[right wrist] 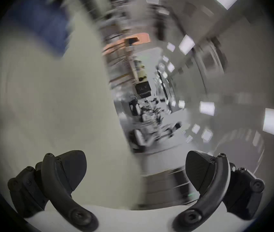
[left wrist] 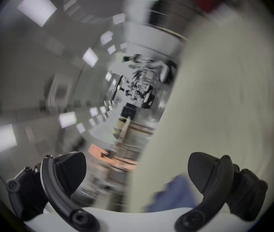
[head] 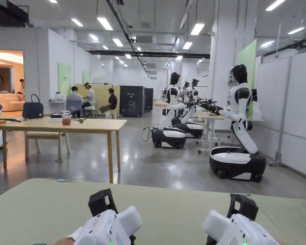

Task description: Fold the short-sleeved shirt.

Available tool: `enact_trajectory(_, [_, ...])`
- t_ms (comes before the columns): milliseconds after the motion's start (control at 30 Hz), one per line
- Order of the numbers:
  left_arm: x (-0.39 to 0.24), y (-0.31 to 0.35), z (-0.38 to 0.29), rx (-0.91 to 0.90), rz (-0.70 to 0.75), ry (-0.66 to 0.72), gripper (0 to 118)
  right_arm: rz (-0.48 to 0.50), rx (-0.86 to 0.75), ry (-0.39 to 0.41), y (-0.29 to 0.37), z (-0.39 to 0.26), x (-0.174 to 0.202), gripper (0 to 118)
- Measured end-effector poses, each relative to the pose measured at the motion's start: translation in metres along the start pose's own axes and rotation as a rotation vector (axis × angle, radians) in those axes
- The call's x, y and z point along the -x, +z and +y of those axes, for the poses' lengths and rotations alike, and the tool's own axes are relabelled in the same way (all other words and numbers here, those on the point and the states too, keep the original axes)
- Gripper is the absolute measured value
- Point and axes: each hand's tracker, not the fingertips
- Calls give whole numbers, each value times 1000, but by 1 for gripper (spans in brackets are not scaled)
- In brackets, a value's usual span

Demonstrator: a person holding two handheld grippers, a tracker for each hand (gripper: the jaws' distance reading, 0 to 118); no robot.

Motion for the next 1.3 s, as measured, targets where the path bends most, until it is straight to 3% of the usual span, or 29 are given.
enact_trajectory(133, [40,17,7,-123,-81,739,118,119,-106,-798,8,-2,-40,118])
enact_trajectory(167, [42,21,6,-129,-91,854,118,162,-135,-933,10,-9,-41,118])
enact_trajectory(200, [43,24,5,-134,-102,948,118,158,-165,-1018,11,-15,-38,118])
enact_trajectory(233, [42,25,4,-136,-113,978,118,130,-166,-1038,9,-20,-31,118])
enact_trajectory(333, [35,26,9,-120,-103,919,118,-21,-95,-931,7,-20,-20,118])
enact_trajectory(467, [28,26,9,-110,-63,789,118,15,-67,-916,1,-14,-13,118])
enact_trajectory(633, [28,20,11,-88,-73,817,118,48,-38,-984,-2,-13,-18,118])
enact_trajectory(733, [31,16,8,-70,-77,875,118,53,-27,-983,-5,-12,-20,118])
enact_trajectory(833, [34,12,5,-61,-85,894,118,64,-25,-959,-3,-10,-19,110])
enact_trajectory(867, [34,11,5,-61,-87,894,116,63,-25,-950,-3,-10,-19,97])
enact_trajectory(900, [34,11,4,-61,-91,888,106,50,-23,-941,-2,-9,-18,78])
enact_trajectory(933, [33,13,4,-78,-108,890,68,16,-15,-929,-1,-8,-18,50])
enact_trajectory(967, [33,13,4,-87,-112,890,0,-18,-2,-917,-2,-7,-18,13])
enact_trajectory(1000, [32,10,6,-1,-40,860,0,-44,3,-919,-2,-8,-18,8])
enact_trajectory(1100, [32,13,5,-49,-105,898,0,-3,-15,-950,-11,-18,-24,8])
enact_trajectory(1300, [26,31,16,-50,-103,850,0,7,-18,-910,0,-14,-19,8])
